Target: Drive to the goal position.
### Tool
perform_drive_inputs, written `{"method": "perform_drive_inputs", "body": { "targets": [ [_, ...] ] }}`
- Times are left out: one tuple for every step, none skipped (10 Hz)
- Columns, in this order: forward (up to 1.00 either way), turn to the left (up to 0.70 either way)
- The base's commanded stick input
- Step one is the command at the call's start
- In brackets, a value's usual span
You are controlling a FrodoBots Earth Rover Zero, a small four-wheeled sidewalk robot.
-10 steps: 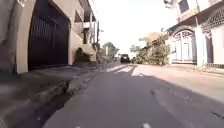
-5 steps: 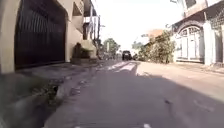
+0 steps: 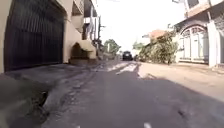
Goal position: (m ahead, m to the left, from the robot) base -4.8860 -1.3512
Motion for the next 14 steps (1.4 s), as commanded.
{"method": "perform_drive_inputs", "body": {
  "targets": [
    [1.0,0.0],
    [1.0,0.0],
    [1.0,0.0],
    [1.0,0.0],
    [1.0,0.0],
    [1.0,0.0],
    [1.0,0.0],
    [1.0,0.0],
    [1.0,0.0],
    [1.0,0.0],
    [1.0,0.0],
    [1.0,0.0],
    [1.0,0.0],
    [1.0,0.0]
  ]
}}
